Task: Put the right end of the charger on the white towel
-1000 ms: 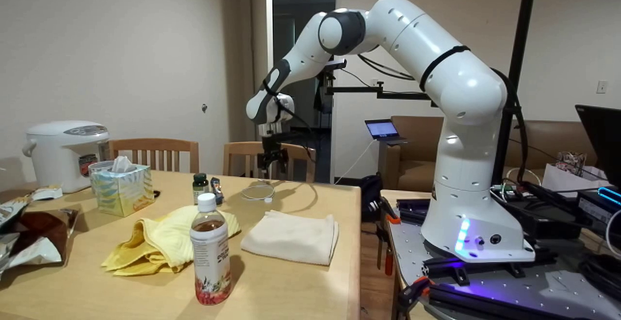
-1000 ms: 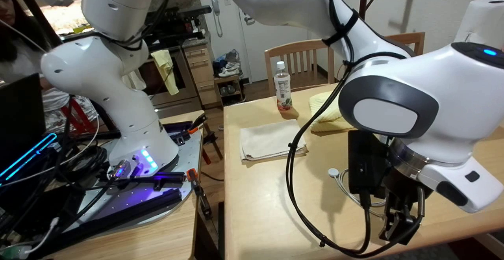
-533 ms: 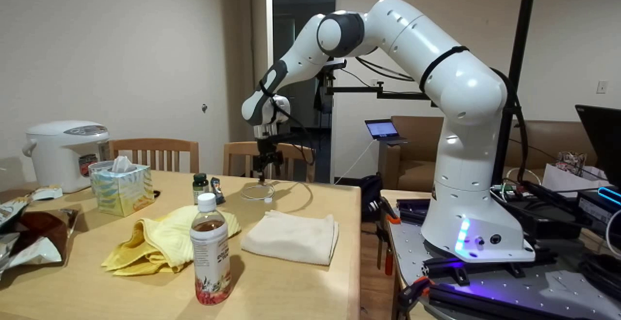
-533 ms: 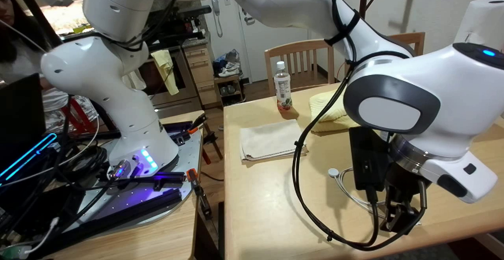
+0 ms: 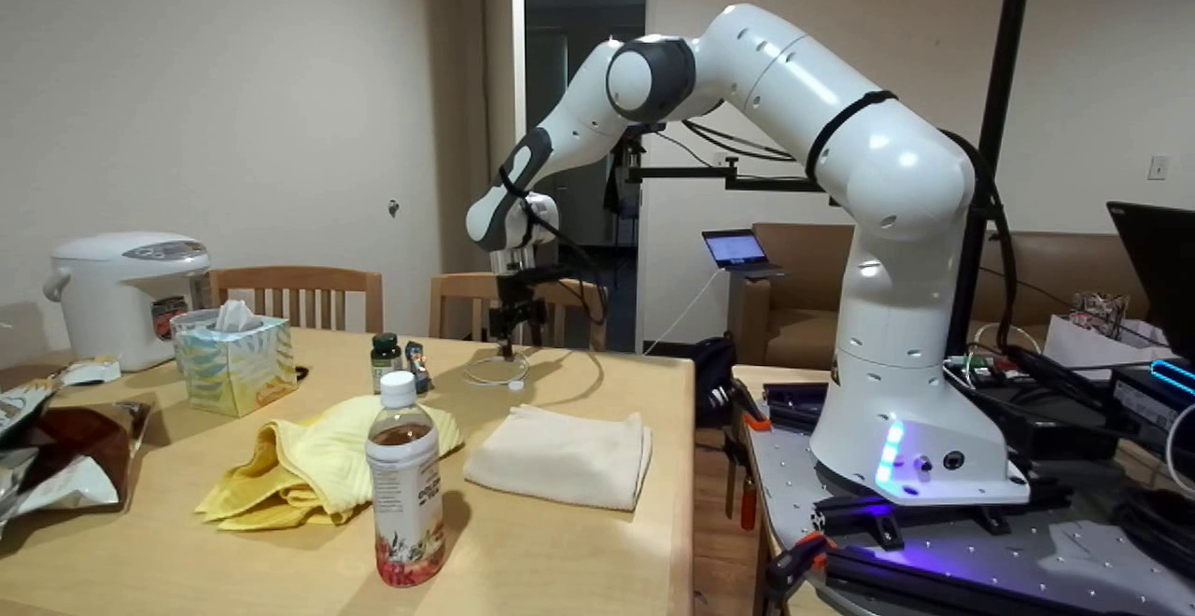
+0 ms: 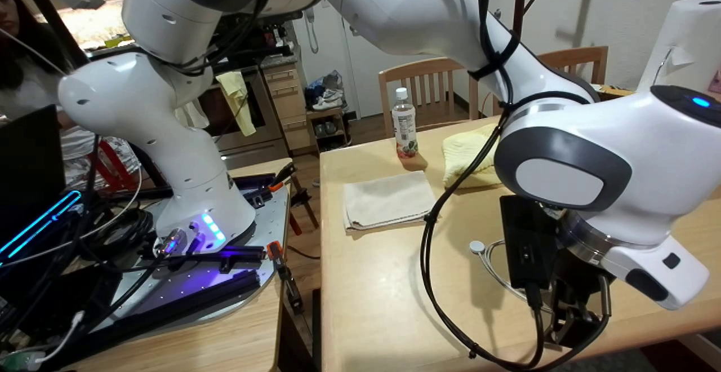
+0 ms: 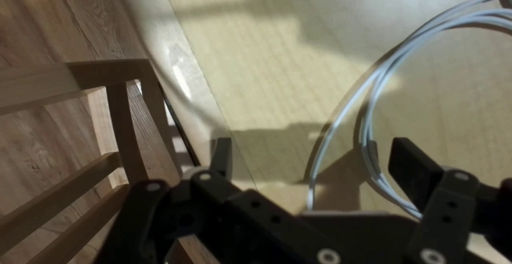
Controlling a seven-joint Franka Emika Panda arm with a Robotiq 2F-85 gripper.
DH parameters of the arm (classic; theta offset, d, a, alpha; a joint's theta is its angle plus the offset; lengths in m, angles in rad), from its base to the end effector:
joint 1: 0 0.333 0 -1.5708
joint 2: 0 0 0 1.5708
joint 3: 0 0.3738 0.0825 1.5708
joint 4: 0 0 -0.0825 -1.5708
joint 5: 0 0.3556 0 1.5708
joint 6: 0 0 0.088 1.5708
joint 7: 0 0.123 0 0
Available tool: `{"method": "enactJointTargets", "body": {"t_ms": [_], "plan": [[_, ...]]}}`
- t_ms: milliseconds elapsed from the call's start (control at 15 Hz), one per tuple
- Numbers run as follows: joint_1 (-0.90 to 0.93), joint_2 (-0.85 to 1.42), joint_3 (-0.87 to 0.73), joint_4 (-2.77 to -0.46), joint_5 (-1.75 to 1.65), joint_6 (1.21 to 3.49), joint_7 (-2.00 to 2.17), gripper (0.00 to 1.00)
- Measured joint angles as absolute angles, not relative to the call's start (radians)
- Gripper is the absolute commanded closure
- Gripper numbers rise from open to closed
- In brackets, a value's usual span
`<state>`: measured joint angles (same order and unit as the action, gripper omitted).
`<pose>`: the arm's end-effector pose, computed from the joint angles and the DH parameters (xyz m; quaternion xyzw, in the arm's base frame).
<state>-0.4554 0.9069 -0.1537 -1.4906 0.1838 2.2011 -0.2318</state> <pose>0.5992 -0.3823 0.1597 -0.9704 0.2234 0.0808 0.0427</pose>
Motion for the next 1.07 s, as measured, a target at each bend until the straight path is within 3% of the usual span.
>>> {"method": "enactJointTargets", "body": {"t_ms": [267,333,467,733,800,933,1067], "plan": [[-0.474,0.907,-0.154,-1.475,0.184,2.200,-0.239,0.02],[-0.477,0.907,-0.154,-1.473,0.184,2.199,-0.239,0.25],[-0.480,0.907,-0.154,-1.469,0.183,2.195,-0.239,0.28],[-0.480,0.907,-0.154,-1.459,0.183,2.183,-0.240,0.55],[-0.480,0.907,-0.154,-1.455,0.182,2.177,-0.240,0.15],[-0.480,0.907,-0.154,-1.448,0.182,2.163,-0.240,0.16],[-0.480,0.907,-0.153,-1.443,0.182,2.153,-0.240,0.05]]}}
